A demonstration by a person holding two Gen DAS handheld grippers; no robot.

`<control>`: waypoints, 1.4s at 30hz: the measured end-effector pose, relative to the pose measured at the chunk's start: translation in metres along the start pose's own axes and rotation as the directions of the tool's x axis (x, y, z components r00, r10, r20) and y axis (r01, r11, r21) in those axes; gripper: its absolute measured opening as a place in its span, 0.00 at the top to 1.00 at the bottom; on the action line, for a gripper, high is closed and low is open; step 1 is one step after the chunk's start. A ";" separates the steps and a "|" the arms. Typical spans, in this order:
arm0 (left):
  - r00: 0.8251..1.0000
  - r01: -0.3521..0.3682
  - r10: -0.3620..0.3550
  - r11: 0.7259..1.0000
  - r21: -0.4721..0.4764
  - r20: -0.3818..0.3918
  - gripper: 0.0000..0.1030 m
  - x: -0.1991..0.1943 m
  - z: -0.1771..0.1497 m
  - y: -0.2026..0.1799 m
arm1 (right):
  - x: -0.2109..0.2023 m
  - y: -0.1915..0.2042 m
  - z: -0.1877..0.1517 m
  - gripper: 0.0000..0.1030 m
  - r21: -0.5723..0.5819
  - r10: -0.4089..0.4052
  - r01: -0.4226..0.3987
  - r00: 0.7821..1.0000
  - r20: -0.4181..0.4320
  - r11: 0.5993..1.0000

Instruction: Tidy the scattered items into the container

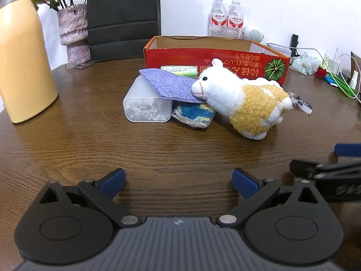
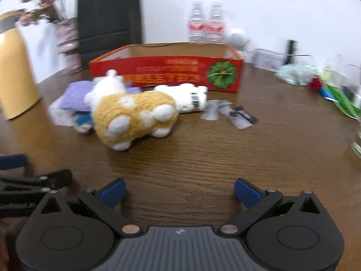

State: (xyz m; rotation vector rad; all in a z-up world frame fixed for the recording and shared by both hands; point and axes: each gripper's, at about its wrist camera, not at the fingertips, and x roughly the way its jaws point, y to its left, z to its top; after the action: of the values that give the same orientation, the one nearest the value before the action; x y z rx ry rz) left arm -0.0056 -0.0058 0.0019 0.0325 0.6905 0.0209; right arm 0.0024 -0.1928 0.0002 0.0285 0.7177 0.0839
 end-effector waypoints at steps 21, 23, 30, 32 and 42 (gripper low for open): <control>0.884 0.427 -0.462 0.858 0.284 0.066 0.00 0.022 0.088 -0.037 | 0.043 -0.087 0.060 0.41 -0.047 0.011 -0.005 0.992 0.124 0.999; 0.908 0.385 -0.417 0.869 0.309 0.041 0.00 0.030 0.085 -0.054 | 0.047 -0.089 0.058 0.51 -0.048 0.019 -0.014 0.994 0.111 0.999; 0.948 0.250 -0.308 0.874 0.417 0.077 0.00 0.048 0.078 -0.067 | 0.055 -0.084 0.059 0.69 -0.097 0.104 -0.095 0.991 0.088 0.991; 0.946 0.262 -0.315 0.880 0.397 0.073 0.00 0.050 0.079 -0.061 | 0.060 -0.083 0.060 0.69 -0.089 0.122 -0.114 0.989 0.080 0.989; 0.923 0.370 -0.382 0.857 0.359 -0.039 0.00 0.063 0.099 -0.032 | 0.062 -0.086 0.056 0.67 -0.066 0.131 -0.126 0.989 0.070 0.990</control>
State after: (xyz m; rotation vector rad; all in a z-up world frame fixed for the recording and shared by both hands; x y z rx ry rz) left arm 0.1060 -0.0378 0.0369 0.2504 0.6499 -0.4865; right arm 0.0917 -0.2731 -0.0026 0.0188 0.6387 0.2272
